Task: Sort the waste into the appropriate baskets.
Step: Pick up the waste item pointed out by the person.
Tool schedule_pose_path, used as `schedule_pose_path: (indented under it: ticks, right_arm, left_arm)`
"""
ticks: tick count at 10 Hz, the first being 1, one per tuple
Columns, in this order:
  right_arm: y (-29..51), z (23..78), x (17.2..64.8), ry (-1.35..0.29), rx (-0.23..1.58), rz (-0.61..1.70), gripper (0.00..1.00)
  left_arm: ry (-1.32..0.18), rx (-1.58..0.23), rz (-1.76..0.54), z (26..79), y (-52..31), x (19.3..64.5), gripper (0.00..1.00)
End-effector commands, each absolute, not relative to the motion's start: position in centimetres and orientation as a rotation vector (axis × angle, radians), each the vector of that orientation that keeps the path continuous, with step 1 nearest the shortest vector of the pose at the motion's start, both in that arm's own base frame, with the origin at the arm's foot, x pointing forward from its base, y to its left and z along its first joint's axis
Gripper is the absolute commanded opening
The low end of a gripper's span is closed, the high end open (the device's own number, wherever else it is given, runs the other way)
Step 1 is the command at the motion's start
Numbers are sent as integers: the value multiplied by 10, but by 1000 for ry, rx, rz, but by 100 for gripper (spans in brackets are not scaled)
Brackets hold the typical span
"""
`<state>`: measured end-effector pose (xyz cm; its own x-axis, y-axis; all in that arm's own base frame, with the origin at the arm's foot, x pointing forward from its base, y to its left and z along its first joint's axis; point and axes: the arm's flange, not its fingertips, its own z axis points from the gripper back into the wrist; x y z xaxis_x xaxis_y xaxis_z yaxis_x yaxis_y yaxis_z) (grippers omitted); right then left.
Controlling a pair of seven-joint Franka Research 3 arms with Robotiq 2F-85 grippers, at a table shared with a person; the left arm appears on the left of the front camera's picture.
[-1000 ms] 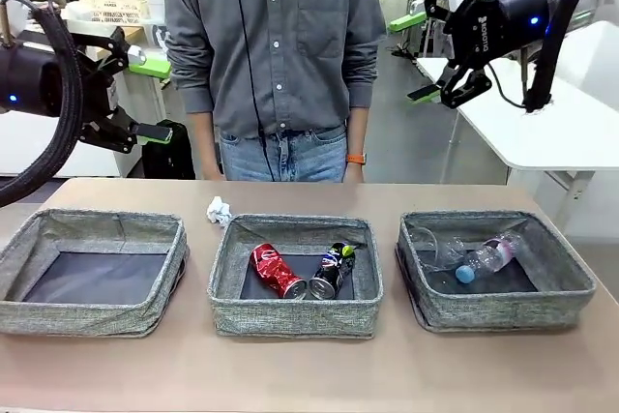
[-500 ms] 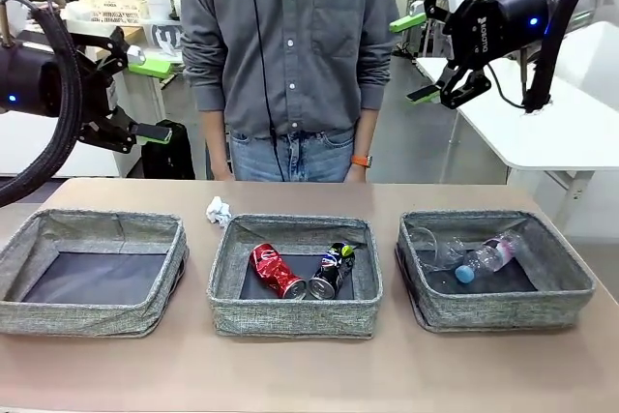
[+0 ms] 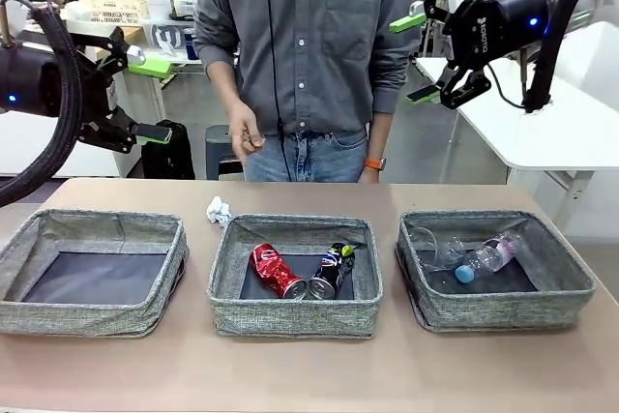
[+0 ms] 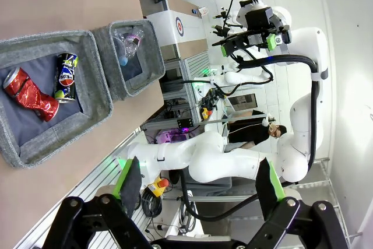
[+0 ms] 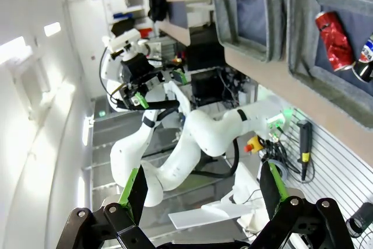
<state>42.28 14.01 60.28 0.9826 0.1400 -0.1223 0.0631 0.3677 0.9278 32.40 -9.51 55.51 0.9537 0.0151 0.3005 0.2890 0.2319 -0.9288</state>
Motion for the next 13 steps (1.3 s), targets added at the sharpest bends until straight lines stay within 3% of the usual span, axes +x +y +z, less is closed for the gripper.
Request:
schedule_pose_path:
  ticks: [1, 10, 13]
  right_arm:
    - [139, 606, 424, 186, 1208, 75, 100]
    - [139, 606, 424, 186, 1208, 75, 100]
    - [139, 606, 424, 186, 1208, 75, 100]
  left_arm:
    - [-264, -1335, -184, 557, -95, 323, 100]
    - [-268, -1328, -191, 555, -95, 324, 100]
    - [-431, -312, -53, 550, -143, 362, 100]
